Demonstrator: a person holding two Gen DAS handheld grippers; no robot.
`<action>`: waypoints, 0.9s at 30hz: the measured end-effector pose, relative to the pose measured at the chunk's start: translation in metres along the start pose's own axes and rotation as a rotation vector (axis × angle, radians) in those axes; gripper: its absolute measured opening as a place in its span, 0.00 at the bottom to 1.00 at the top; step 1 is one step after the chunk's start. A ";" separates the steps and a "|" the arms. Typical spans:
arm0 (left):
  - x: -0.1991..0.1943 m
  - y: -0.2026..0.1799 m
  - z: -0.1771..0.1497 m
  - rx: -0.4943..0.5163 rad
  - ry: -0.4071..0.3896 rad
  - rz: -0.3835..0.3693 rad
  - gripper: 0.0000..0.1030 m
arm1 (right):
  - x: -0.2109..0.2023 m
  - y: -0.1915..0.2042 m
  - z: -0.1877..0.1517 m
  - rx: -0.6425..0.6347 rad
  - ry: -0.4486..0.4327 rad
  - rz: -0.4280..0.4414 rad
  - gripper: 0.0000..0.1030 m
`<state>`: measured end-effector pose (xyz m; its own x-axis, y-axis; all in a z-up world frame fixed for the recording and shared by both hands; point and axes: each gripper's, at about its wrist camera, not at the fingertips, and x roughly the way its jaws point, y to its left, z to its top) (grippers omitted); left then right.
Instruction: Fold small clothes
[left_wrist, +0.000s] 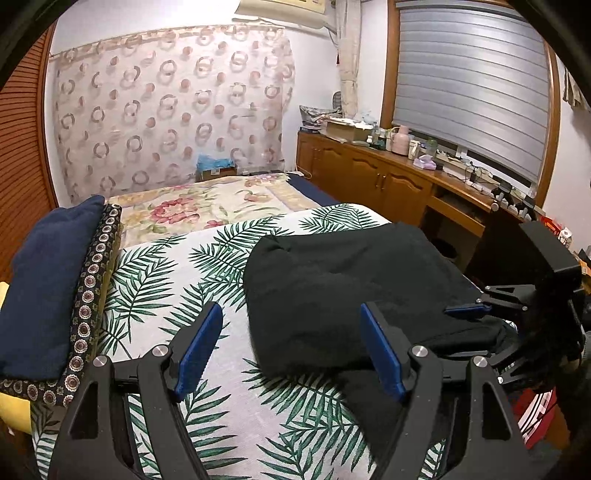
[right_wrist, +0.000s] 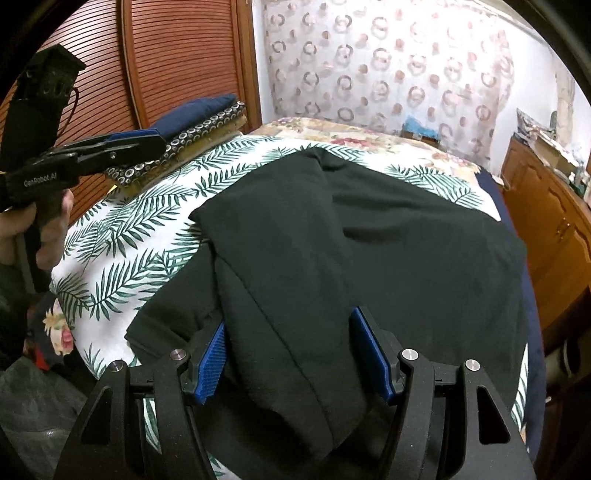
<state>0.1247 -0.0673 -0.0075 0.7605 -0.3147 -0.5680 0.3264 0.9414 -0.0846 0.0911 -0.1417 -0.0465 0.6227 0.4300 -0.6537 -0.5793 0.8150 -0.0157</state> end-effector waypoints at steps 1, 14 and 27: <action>0.001 0.000 0.000 -0.001 0.001 0.000 0.74 | 0.000 -0.002 0.000 -0.002 0.000 0.006 0.59; -0.001 0.004 -0.004 -0.020 -0.001 0.003 0.74 | -0.035 0.009 0.019 -0.044 -0.152 0.004 0.12; -0.003 -0.011 -0.003 0.005 -0.002 -0.018 0.74 | -0.086 -0.023 -0.014 0.095 -0.163 -0.186 0.12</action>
<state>0.1174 -0.0760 -0.0075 0.7556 -0.3317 -0.5649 0.3429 0.9350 -0.0904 0.0437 -0.2033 0.0001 0.7948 0.3202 -0.5155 -0.3997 0.9154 -0.0478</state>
